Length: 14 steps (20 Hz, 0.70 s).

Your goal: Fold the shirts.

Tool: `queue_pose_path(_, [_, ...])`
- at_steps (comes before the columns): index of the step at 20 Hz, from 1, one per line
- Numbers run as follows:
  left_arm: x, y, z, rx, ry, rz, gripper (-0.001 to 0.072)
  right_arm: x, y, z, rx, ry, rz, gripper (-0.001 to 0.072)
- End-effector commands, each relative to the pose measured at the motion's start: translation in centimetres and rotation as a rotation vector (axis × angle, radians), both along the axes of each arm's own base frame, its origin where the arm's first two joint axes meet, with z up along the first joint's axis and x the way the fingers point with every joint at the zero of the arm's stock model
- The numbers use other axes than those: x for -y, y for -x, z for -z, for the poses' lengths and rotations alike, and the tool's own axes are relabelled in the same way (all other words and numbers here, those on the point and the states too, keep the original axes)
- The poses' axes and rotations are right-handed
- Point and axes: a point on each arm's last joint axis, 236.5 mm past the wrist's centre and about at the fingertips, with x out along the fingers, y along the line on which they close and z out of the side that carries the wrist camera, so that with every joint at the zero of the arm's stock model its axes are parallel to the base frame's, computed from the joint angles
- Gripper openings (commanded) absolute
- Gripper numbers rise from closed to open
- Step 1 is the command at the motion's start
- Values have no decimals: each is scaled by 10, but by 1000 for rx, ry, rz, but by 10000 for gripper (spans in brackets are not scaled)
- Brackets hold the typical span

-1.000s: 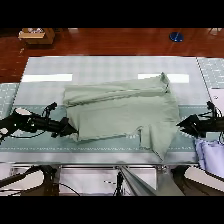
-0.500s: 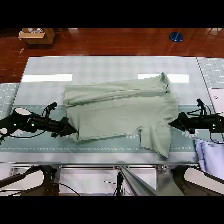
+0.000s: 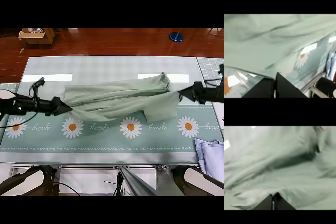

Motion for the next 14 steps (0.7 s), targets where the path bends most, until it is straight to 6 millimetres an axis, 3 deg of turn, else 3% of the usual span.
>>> queue_pose_path(1, [-9, -40, -42, 145, -24, -57, 26, -6, -41, -50, 169, 45, 46, 30])
queue_pose_path(4, [-21, -60, -38, 183, -59, -130, 26, 1, -75, -48, 232, 100, 159, 30])
queue_pose_path(10, [-36, -87, 12, 102, -84, -205, 26, -11, -119, 24, 168, 152, 210, 29])
queue_pose_path(14, [-46, -112, 32, 83, -97, -232, 26, -19, -158, 32, 183, 155, 190, 29])
